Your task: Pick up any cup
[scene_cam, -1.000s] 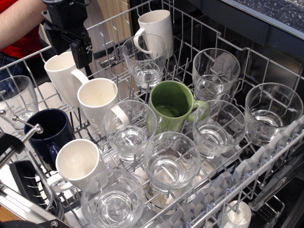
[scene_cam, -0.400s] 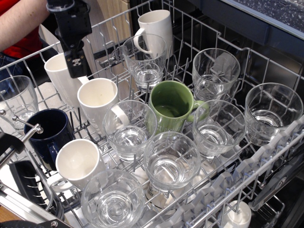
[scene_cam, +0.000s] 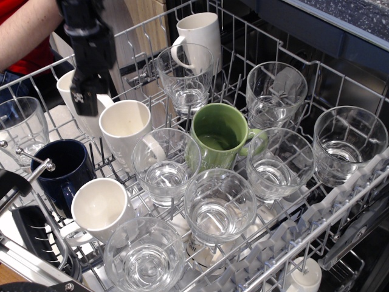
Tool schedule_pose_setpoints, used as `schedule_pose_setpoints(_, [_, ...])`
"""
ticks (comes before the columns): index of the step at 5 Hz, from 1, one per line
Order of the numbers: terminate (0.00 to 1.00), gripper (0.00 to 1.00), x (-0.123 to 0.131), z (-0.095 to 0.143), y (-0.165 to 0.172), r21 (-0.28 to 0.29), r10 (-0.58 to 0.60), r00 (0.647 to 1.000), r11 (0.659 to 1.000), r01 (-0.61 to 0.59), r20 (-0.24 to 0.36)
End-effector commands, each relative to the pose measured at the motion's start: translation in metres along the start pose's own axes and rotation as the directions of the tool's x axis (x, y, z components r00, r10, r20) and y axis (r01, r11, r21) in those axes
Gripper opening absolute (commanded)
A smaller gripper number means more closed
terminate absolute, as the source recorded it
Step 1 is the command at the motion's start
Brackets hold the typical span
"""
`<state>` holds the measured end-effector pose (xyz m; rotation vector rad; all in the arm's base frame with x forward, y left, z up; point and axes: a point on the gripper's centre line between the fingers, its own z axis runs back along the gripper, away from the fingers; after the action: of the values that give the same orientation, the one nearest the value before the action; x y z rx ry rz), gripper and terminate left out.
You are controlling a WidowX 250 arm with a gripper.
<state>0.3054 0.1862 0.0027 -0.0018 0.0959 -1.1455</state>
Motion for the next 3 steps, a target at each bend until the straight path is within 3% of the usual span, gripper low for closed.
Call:
schedule_pose_setpoints(1, [0.00,1.00,0.006,-0.012,0.022,0.179,0.054,0.999,0.982,-0.054,0.005])
schedule_pose_setpoints(3, [0.00,1.00,0.007,-0.042,0.021,0.228,0.105,0.994,0.969,-0.095,-0.029])
